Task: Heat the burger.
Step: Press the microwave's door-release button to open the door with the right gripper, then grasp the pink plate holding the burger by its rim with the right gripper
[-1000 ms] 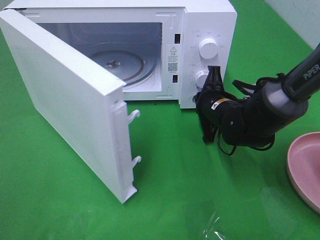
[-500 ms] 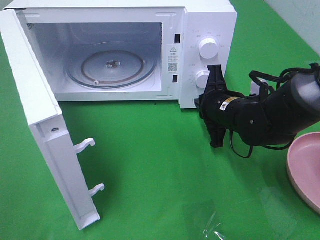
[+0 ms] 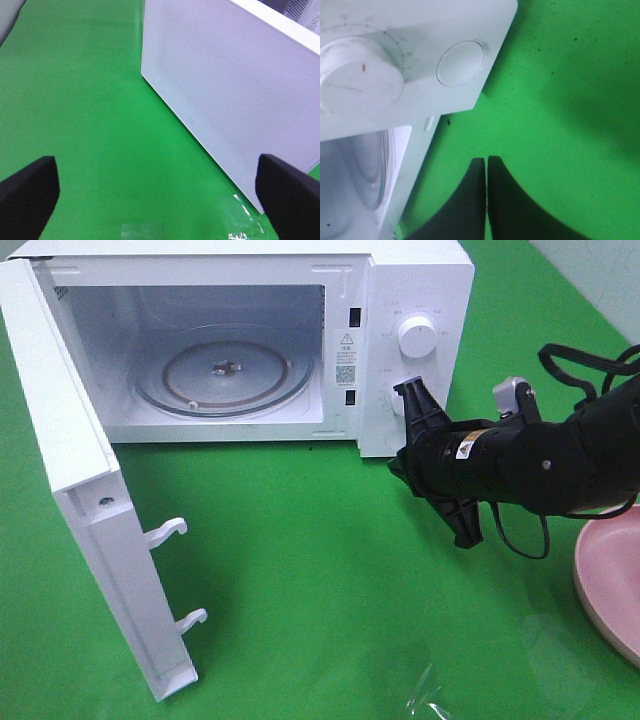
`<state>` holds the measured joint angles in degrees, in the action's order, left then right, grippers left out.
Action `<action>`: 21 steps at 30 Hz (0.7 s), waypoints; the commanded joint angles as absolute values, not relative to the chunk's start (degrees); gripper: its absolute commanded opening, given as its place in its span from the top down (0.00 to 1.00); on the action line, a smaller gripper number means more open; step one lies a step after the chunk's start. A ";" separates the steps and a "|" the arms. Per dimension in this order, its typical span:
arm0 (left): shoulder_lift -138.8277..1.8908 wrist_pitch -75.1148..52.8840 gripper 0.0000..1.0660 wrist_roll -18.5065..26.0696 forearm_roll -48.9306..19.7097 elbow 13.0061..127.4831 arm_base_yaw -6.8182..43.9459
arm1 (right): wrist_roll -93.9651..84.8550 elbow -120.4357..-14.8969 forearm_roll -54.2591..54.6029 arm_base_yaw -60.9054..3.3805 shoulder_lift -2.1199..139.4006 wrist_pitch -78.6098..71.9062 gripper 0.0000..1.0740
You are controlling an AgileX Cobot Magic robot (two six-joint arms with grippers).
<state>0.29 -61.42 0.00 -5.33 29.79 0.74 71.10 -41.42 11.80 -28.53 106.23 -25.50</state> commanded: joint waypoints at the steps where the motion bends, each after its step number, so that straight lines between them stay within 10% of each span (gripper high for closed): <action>1: 1.55 -61.08 0.06 0.00 -5.67 29.62 0.97 | 65.43 -41.42 11.00 -28.59 103.88 -21.14 1.00; 21: 1.55 -61.08 0.06 0.00 -5.67 29.62 0.97 | 35.12 -41.42 2.86 -28.59 89.73 9.45 0.94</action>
<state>0.29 -61.42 0.00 -5.33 29.79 0.74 37.18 -41.37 6.47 -28.53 91.50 4.76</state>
